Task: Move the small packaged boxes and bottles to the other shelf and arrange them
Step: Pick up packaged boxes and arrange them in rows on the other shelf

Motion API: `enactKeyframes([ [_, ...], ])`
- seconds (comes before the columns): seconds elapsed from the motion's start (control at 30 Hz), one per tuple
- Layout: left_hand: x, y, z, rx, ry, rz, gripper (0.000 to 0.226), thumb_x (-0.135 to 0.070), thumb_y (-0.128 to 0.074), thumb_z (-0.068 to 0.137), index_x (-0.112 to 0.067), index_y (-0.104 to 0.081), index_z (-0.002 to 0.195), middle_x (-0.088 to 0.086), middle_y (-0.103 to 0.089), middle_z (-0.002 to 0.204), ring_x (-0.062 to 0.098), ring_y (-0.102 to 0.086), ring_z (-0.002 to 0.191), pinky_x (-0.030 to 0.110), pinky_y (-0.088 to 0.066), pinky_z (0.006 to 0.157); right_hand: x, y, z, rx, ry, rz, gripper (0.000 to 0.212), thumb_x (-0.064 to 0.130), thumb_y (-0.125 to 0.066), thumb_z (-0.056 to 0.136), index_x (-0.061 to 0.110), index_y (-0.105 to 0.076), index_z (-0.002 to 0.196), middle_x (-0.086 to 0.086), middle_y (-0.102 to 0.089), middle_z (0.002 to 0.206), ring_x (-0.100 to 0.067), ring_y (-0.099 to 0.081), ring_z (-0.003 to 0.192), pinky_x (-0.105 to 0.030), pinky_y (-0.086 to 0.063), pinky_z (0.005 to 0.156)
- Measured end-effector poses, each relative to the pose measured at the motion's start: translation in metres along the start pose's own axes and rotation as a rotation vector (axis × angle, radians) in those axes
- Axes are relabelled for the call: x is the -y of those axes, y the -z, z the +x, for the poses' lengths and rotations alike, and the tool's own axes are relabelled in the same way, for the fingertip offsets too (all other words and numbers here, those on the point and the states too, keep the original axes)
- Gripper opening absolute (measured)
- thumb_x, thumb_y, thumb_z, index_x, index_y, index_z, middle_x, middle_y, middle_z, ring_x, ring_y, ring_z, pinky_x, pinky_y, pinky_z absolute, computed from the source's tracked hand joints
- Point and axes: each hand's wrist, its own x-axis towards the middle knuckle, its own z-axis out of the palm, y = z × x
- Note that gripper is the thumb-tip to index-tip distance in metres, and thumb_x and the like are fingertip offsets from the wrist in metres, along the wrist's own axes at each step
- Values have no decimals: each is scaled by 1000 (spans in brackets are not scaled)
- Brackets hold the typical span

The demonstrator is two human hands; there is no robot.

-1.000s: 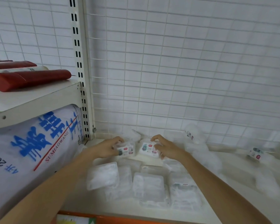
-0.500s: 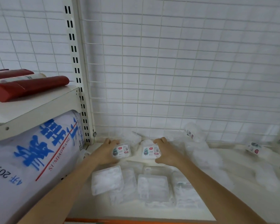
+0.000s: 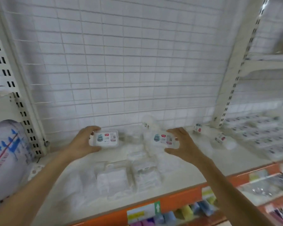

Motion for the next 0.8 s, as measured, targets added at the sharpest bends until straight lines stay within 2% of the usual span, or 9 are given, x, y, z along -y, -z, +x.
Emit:
enactKeyframes([
  [0.13,-84,-51,7,42,-192,-108,66,-6,-81,64,-24,-44,115,-3,-48,112,16,-47,102,6,-36,78,-49,62,-62,-147,-108,-12,65,14,-81,68,14,-50,126,1,-39,116,-17,-47,108,-24,-43,90],
  [0.23,-151,-104,7,102,-286,-183,66,-11,-82,65,-28,-42,115,-3,-49,113,15,-49,101,11,-37,81,-84,105,-119,-218,-195,-21,64,9,-81,67,12,-53,124,0,-41,113,-17,-49,105,-24,-47,88],
  [0.3,-193,-140,2,161,-311,-255,66,-22,-82,64,-32,-42,115,-3,-50,113,14,-49,101,15,-39,84,-108,132,-159,-244,-238,-47,64,8,-81,67,10,-53,124,0,-41,112,-13,-48,101,-10,-45,81],
  [0.37,-232,-176,-4,199,-337,-297,62,-32,-77,59,-38,-41,110,-4,-50,113,12,-49,100,11,-39,82,-130,157,-197,-253,-275,-82,63,10,-80,69,11,-52,125,1,-41,113,-11,-46,102,-7,-40,78],
  [0.5,-303,-248,-22,261,-383,-337,63,-25,-80,63,-28,-43,113,-3,-49,111,14,-50,97,13,-39,74,-170,200,-268,-303,-371,-82,65,10,-80,69,11,-51,127,0,-40,117,-20,-48,109,-33,-47,92],
  [0.63,-364,-314,-39,323,-393,-382,61,-11,-81,66,-19,-49,117,-3,-51,108,14,-51,93,15,-40,71,-207,234,-340,-339,-458,-121,67,12,-80,69,12,-50,128,-3,-43,120,-21,-48,110,-37,-49,91],
  [0.7,-382,-337,-44,350,-381,-392,61,-13,-81,65,-18,-50,117,-3,-53,108,16,-54,93,16,-42,70,-220,243,-366,-355,-492,-119,66,11,-80,69,13,-50,127,-2,-44,119,-20,-49,108,-30,-50,88],
  [0.8,-415,-378,-48,416,-384,-392,59,-17,-82,64,-27,-46,110,-2,-53,108,18,-55,94,21,-44,70,-244,260,-400,-390,-552,-102,65,6,-80,68,16,-50,126,2,-42,114,-17,-51,103,-6,-46,76],
])
